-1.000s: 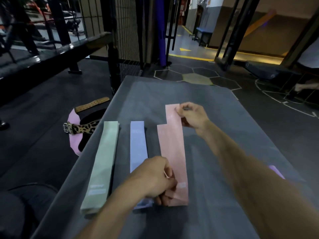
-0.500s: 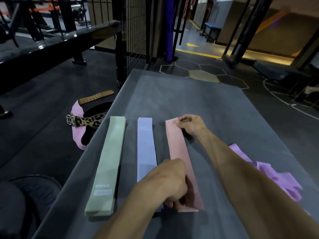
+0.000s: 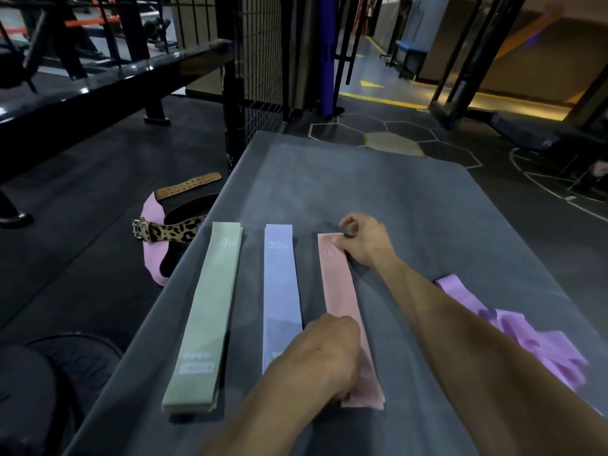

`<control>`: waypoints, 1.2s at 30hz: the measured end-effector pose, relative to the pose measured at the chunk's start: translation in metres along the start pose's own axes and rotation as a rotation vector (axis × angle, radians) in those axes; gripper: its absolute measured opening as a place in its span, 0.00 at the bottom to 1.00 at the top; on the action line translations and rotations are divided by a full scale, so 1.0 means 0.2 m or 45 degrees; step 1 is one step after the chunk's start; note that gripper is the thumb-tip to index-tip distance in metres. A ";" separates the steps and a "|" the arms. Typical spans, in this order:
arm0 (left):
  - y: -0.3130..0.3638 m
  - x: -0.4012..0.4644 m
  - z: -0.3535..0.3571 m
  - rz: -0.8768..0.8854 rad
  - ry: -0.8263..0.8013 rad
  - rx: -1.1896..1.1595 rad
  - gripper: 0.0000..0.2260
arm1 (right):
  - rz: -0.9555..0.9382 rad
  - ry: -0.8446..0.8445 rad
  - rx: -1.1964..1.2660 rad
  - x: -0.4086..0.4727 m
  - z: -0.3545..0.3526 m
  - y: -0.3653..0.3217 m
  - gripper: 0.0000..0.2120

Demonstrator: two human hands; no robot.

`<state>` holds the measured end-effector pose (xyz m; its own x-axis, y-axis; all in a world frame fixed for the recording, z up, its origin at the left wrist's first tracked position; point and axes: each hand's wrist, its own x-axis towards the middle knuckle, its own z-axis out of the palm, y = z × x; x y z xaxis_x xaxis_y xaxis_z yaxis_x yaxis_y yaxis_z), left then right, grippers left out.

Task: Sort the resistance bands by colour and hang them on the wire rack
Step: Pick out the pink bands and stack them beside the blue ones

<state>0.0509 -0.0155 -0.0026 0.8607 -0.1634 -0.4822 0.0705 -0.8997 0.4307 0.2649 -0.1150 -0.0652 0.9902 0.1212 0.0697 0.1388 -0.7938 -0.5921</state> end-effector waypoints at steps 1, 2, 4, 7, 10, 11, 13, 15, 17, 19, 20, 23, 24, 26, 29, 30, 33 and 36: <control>0.00 0.00 0.00 0.005 0.005 0.005 0.12 | -0.078 -0.032 -0.064 0.00 0.00 0.00 0.12; -0.01 0.00 0.00 0.009 0.008 0.011 0.13 | -0.155 -0.078 -0.134 0.00 -0.01 -0.01 0.12; -0.01 0.01 0.00 0.013 0.011 0.021 0.14 | -0.260 -0.139 -0.242 0.01 -0.01 -0.02 0.12; 0.00 0.01 0.00 0.014 0.005 0.014 0.14 | -0.303 -0.124 -0.297 0.00 -0.03 -0.05 0.09; 0.00 0.01 0.01 0.023 0.010 0.012 0.13 | -0.292 -0.122 -0.333 0.00 -0.03 -0.07 0.09; 0.00 0.01 0.01 0.026 0.013 0.013 0.13 | -0.278 -0.120 -0.339 -0.01 -0.04 -0.09 0.09; 0.00 0.02 0.01 0.026 0.015 0.016 0.13 | -0.244 -0.112 -0.359 -0.01 -0.04 -0.09 0.09; 0.00 0.02 0.01 0.024 0.011 0.016 0.13 | -0.220 -0.124 -0.398 -0.01 -0.04 -0.10 0.09; 0.00 0.01 0.00 0.022 0.010 0.025 0.15 | -0.197 -0.128 -0.410 0.00 -0.05 -0.11 0.08; 0.00 0.01 0.00 0.024 0.020 0.031 0.15 | -0.180 -0.117 -0.393 0.01 -0.06 -0.11 0.07; 0.00 0.01 0.00 0.025 0.026 0.030 0.15 | -0.171 -0.113 -0.385 0.01 -0.06 -0.11 0.06; 0.00 0.01 0.00 0.024 0.026 0.031 0.14 | -0.157 -0.108 -0.411 0.02 -0.07 -0.13 0.06; 0.00 0.01 0.00 0.022 0.025 0.034 0.14 | -0.152 -0.103 -0.426 0.02 -0.07 -0.13 0.06; 0.00 0.01 0.00 0.017 0.020 0.043 0.15 | -0.131 -0.105 -0.457 0.02 -0.07 -0.14 0.06; -0.01 0.03 0.01 0.009 0.011 0.067 0.14 | -0.102 -0.121 -0.491 0.03 -0.05 -0.13 0.08; -0.01 0.03 0.01 0.008 0.014 0.082 0.14 | -0.104 -0.124 -0.496 0.03 -0.04 -0.13 0.08; -0.02 0.05 0.01 0.003 0.004 0.147 0.14 | -0.130 -0.192 -0.513 0.04 -0.03 -0.13 0.16; -0.01 0.06 0.01 0.011 -0.017 0.189 0.13 | -0.144 -0.289 -0.520 0.05 -0.04 -0.14 0.17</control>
<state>0.0595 -0.0160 -0.0117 0.8541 -0.1758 -0.4894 -0.0129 -0.9480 0.3179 0.2713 -0.0962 -0.0423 0.9463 0.3109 -0.0885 0.2852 -0.9320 -0.2238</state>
